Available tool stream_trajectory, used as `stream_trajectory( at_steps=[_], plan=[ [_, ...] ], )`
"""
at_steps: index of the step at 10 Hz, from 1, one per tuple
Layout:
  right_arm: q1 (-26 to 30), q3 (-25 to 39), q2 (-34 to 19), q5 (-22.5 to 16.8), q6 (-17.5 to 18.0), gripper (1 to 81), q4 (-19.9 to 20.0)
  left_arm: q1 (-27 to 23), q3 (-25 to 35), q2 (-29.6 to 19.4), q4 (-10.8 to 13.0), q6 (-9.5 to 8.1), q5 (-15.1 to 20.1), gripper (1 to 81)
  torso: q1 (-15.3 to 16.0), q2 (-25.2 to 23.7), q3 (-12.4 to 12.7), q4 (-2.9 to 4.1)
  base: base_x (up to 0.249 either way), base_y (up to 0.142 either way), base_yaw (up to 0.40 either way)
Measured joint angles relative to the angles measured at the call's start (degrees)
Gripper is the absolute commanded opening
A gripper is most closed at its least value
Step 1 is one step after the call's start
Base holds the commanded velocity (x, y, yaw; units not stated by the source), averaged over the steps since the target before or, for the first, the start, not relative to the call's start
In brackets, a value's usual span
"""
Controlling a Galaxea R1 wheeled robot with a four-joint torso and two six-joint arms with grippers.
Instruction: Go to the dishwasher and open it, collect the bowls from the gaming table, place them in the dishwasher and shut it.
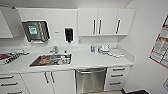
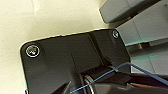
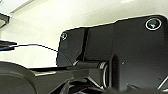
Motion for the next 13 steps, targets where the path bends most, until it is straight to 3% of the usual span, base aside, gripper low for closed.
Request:
stream_trajectory(
  at_steps=[11,13],
  plan=[
    [0.1,0.0,0.0,0.0,0.0,81.1,0.0,-0.2,0.4,-0.2,0.0,0.0,0.0,81.1,-0.1,0.0,0.0,0.0,0.099,0.068,0.0],
    [0.2,0.0,0.1,0.1,0.0,81.1,0.0,-0.2,0.4,-0.3,0.0,0.0,0.0,81.1,-0.1,0.0,0.0,0.0,0.104,0.0,0.0]
  ],
)
